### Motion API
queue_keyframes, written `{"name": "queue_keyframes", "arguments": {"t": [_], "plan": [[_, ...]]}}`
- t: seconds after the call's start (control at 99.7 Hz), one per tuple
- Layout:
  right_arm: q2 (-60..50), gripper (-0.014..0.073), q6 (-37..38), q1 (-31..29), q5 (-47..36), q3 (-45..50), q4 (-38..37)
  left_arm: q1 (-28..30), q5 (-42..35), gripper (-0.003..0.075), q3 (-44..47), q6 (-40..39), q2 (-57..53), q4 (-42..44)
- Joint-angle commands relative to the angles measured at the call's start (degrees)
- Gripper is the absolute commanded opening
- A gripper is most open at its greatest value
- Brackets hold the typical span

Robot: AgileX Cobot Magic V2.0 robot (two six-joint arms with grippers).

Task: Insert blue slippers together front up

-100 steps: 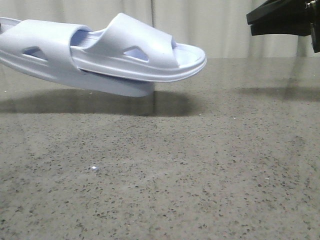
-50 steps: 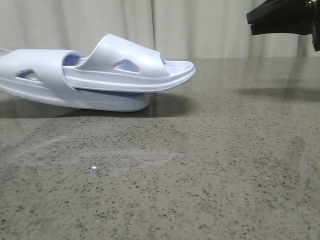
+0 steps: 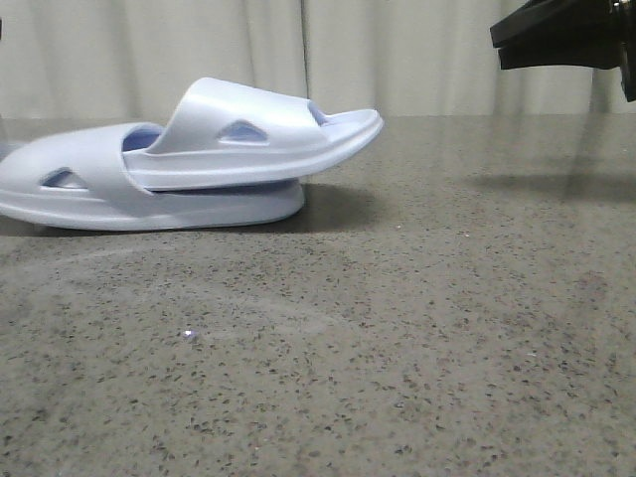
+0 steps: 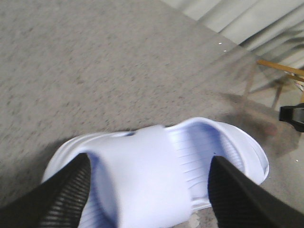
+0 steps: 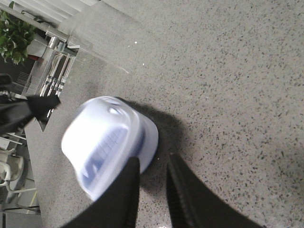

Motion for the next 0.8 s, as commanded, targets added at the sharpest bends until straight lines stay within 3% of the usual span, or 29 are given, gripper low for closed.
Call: {"name": "queue_keyframes", "arguments": {"t": [0.0, 0.13, 0.171, 0.251, 0.502, 0.652, 0.793], "plan": [[-4.36, 0.0081, -0.28, -0.4, 7.28, -1.72, 2.68, 0.08, 6.69, 0.044, -5.57, -0.2, -3.06, -2.95], [-7.32, -0.0059, -0.28, -0.4, 6.36, -1.72, -0.37, 0.08, 5.81, 0.0288, -10.37, -1.55, -6.38, 1.55], [-8.51, -0.0103, -0.28, -0.4, 5.38, -1.72, -1.57, 0.08, 5.69, 0.0202, -11.36, -1.64, -7.41, 2.39], [-11.02, -0.0092, -0.28, -0.4, 3.59, -1.72, -3.46, 0.08, 3.62, 0.0015, -12.11, -1.64, -10.35, 2.6], [-20.05, -0.0087, -0.28, 0.1, -6.48, 0.71, -2.61, -0.77, -13.07, 0.0015, -10.42, -1.52, -21.95, 8.41], [-28.34, -0.0087, -0.28, 2.72, -22.02, 9.12, -0.33, -3.37, -25.95, 0.0015, -3.95, -1.52, -28.8, 10.18], [-34.46, -0.0087, -1.99, 8.92, -35.07, 16.55, 1.46, -8.32, -37.94, 0.0015, 3.24, -1.11, -33.24, 11.0]]}}
